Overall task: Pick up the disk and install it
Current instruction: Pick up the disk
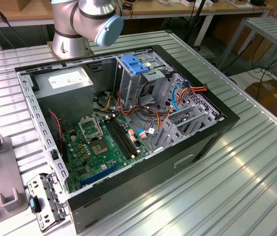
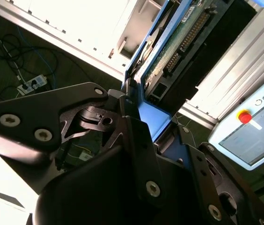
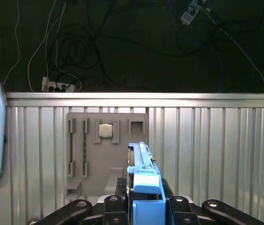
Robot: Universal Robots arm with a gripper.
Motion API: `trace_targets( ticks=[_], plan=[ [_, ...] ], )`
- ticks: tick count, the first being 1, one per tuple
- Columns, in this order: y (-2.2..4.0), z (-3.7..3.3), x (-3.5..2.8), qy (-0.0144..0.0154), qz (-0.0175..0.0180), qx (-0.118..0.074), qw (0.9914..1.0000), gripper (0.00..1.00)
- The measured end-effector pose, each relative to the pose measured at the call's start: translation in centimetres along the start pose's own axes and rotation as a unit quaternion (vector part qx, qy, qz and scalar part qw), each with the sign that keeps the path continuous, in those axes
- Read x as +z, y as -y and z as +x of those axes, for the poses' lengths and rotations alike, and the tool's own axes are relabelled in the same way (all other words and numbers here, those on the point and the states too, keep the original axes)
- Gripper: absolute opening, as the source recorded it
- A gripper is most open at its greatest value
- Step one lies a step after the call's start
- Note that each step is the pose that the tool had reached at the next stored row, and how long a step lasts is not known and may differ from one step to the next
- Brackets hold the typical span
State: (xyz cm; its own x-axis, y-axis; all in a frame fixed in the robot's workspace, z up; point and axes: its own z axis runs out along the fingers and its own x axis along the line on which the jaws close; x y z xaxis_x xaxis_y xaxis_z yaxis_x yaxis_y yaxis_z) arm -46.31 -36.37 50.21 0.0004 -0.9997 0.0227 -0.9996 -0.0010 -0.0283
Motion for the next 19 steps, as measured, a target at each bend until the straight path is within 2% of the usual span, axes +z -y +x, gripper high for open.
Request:
trace_targets(
  ticks=[10, 19],
  plan=[
    [0.71, 0.00, 0.02, 0.0000, 0.0000, 0.000, 1.00000, 0.37],
    [1.59, 0.00, 0.05, 0.0000, 0.0000, 0.000, 1.00000, 0.37]
  ],
)
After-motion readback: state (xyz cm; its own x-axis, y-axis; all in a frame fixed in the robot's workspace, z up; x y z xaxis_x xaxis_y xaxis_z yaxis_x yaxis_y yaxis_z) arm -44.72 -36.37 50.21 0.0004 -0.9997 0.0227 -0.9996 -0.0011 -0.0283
